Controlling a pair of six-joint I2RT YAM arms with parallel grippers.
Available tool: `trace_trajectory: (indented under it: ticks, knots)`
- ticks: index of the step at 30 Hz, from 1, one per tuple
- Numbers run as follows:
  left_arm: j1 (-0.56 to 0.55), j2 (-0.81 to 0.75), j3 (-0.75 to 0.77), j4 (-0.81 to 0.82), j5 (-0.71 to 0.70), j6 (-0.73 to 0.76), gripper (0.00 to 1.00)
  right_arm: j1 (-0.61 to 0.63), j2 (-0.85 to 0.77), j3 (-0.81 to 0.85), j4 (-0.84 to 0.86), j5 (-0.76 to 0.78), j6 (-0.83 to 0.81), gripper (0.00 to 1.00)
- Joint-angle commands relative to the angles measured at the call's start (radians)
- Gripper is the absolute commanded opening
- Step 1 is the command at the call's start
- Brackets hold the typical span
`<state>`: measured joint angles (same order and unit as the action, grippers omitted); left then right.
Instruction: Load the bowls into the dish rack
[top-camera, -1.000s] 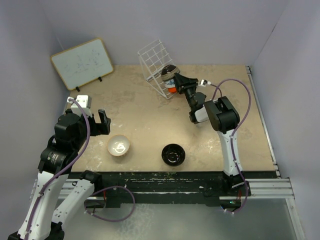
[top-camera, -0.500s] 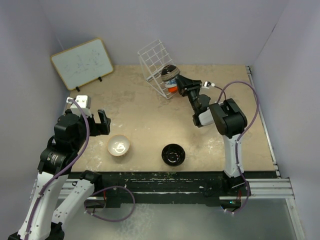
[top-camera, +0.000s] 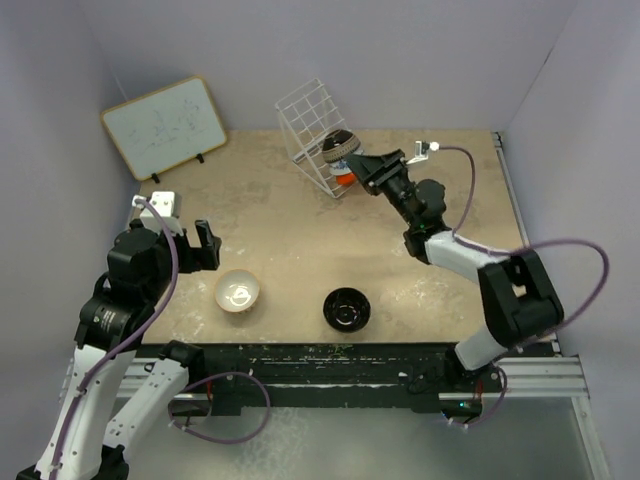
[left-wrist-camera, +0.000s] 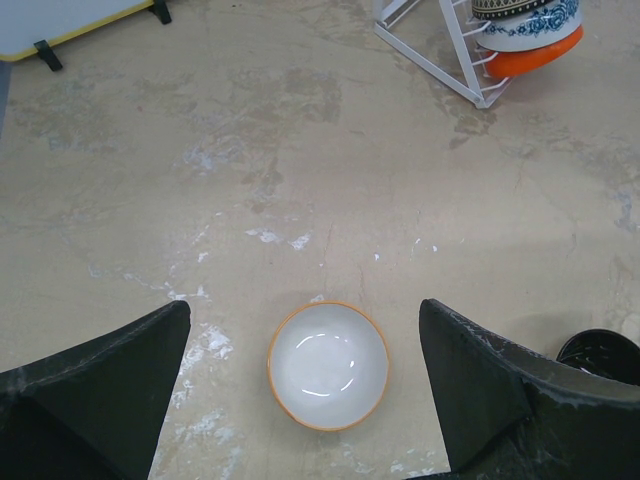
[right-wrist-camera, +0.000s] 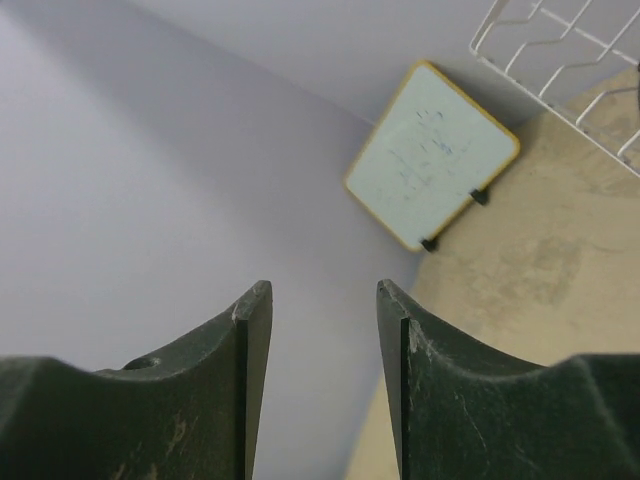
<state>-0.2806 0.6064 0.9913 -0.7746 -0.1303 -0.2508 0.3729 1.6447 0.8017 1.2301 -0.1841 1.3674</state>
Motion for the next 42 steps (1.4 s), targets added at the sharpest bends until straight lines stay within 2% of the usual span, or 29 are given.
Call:
trace_trajectory:
  ticks: [1, 4, 8, 11, 15, 19, 23, 32, 34, 42]
  knots:
    - [0.006, -0.020, 0.044, 0.017, -0.009, -0.001, 0.99, 0.086, -0.201, 0.069, -0.615, -0.058, -0.442, 0.49]
    - [0.006, -0.027, 0.047, 0.014, -0.018, 0.004, 0.99, 0.190, -0.269, 0.142, -0.953, 0.054, -0.662, 0.52]
    - [0.007, -0.030, 0.047, 0.013, -0.021, 0.002, 0.99, 0.347, -0.309, 0.216, -1.286, 0.169, -0.813, 0.56]
    - [0.006, -0.034, 0.044, 0.015, -0.019, -0.002, 0.99, 0.449, -0.330, 0.253, -1.484, 0.271, -0.843, 0.56]
    - [0.005, -0.035, 0.044, 0.023, -0.017, -0.001, 0.99, 0.588, -0.326, 0.250, -1.647, 0.370, -0.808, 0.55]
    - [0.006, -0.023, 0.049, 0.037, -0.008, -0.002, 0.99, 0.731, -0.269, 0.251, -1.710, 0.422, -0.752, 0.55]
    - [0.006, -0.013, 0.051, 0.038, 0.003, 0.002, 0.99, 0.818, -0.184, 0.265, -1.739, 0.436, -0.718, 0.55]
    - [0.006, -0.022, 0.041, 0.039, 0.001, 0.001, 0.99, 0.866, -0.067, 0.307, -1.795, 0.542, -0.692, 0.46]
    - [0.006, -0.018, 0.040, 0.039, 0.001, 0.002, 0.99, 0.867, -0.051, 0.313, -1.798, 0.547, -0.695, 0.41]
    - [0.007, -0.017, 0.022, 0.047, 0.001, 0.003, 0.99, 0.877, -0.015, 0.300, -1.785, 0.536, -0.697, 0.35]
